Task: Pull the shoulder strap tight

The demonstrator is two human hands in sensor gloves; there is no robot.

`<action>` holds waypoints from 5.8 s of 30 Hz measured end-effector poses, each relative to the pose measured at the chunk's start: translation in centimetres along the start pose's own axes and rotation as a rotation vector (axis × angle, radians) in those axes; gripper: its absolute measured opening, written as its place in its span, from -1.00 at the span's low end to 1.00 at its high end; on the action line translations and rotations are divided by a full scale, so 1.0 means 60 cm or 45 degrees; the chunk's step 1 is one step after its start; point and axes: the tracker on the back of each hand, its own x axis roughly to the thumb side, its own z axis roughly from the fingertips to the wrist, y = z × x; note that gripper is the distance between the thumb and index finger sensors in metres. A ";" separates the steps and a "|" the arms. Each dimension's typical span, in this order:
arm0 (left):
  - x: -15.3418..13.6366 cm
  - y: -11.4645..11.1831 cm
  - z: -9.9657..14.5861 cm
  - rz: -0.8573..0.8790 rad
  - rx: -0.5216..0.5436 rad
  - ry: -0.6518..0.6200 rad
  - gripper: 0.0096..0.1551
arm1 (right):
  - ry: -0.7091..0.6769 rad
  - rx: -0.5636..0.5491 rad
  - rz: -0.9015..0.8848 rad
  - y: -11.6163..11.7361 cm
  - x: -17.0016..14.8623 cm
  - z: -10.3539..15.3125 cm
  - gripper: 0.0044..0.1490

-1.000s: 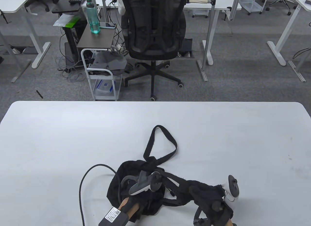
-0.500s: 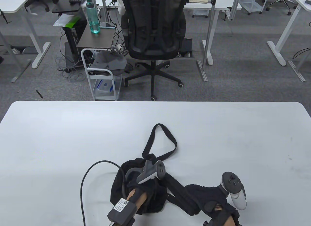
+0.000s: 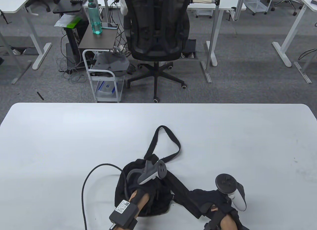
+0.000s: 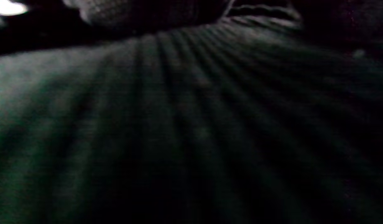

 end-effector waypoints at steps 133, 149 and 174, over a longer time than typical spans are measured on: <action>-0.255 -0.016 0.071 -0.090 0.346 -0.495 -0.24 | -0.981 -0.781 1.246 0.329 0.236 -0.101 -0.52; -0.208 -0.009 0.107 -0.263 0.779 -0.512 -0.24 | -0.501 -0.470 0.217 0.258 0.177 -0.125 -0.31; -0.150 -0.029 0.144 -0.565 0.952 -0.683 -0.23 | -0.293 -0.397 0.012 0.239 0.157 -0.128 -0.54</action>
